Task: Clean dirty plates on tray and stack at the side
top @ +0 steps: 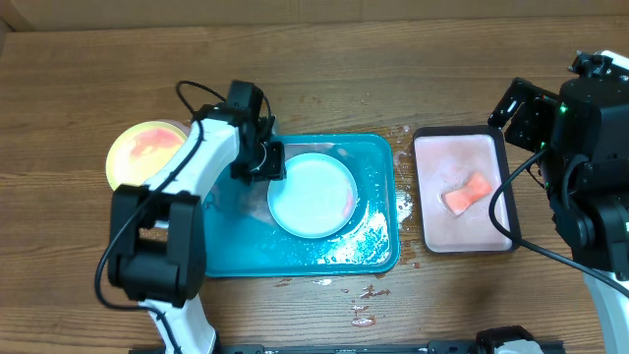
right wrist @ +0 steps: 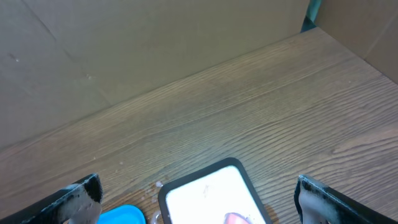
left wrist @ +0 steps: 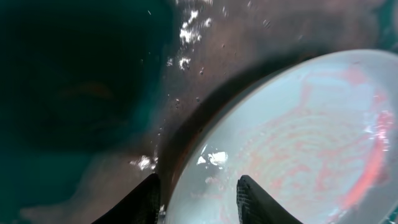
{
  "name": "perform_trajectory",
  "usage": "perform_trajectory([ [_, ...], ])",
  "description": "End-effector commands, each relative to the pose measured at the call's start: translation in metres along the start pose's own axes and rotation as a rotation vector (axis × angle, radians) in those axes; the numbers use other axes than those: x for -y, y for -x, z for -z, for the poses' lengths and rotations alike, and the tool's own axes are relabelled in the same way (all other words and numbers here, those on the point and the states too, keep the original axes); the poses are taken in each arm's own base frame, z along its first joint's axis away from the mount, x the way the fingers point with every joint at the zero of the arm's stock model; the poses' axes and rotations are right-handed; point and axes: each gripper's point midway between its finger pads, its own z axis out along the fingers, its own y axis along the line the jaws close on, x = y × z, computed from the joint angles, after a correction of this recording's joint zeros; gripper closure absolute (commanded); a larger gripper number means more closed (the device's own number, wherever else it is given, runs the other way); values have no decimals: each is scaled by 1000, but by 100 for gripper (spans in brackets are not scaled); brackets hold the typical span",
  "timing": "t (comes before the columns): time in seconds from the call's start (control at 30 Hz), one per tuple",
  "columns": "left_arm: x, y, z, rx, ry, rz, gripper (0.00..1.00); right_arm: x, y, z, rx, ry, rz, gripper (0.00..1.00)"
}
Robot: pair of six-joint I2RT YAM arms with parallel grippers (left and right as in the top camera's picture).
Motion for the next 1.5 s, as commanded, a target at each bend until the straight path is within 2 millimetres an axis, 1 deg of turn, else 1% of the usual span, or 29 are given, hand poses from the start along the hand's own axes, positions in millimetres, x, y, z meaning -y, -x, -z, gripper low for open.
perform_trajectory([
  [0.0, 3, -6, -22, -65, -33, -16, 65, -3, 6, 6, 20, 15, -2, 0],
  [0.03, 3, -7, -26, -75, -36, -13, 70, -3, 6, 6, 20, 15, -2, 0],
  [0.07, 2, -8, -28, -79, -35, -11, 80, -3, 6, 6, 20, 15, -2, 0],
  [0.13, 1, -7, -29, -78, -35, -10, 96, -3, 6, 6, 20, 15, -2, 0],
  [0.33, 3, -1, -26, -58, -38, -6, 95, -3, 6, 6, 20, 15, -2, 0],
  [0.47, 12, 11, -9, -11, -47, -13, 95, -3, 6, 6, 20, 15, -2, 0],
  [0.5, 15, 15, -1, 9, -48, -20, 96, -3, 6, 6, 20, 15, -2, 0],
  [0.57, 27, 27, 21, 72, -60, -47, 96, -3, 6, 6, 20, 15, -2, 0],
  [0.67, 46, 40, 62, 187, -62, -100, 95, -3, 6, 6, 20, 15, -2, 0],
  [0.77, 62, 42, 105, 291, -15, -154, 95, -3, 6, 6, 20, 15, -2, 0],
  [0.83, 65, 38, 126, 342, 59, -179, 96, -3, 6, 6, 20, 15, -2, 0],
  [1.07, 48, 23, 192, 540, 514, -243, 95, -3, 6, 6, 20, 15, -2, 0],
  [1.1, 44, 20, 207, 586, 627, -249, 95, -3, 6, 6, 20, 15, -2, 0],
  [1.23, 32, 16, 237, 665, 869, -240, 95, -3, 6, 6, 20, 15, -2, 0],
  [1.27, 27, 14, 251, 699, 962, -224, 95, -3, 6, 6, 20, 15, -2, 0],
  [1.47, 20, 11, 289, 790, 1192, -199, 96, -3, 6, 6, 20, 15, -2, 0],
])
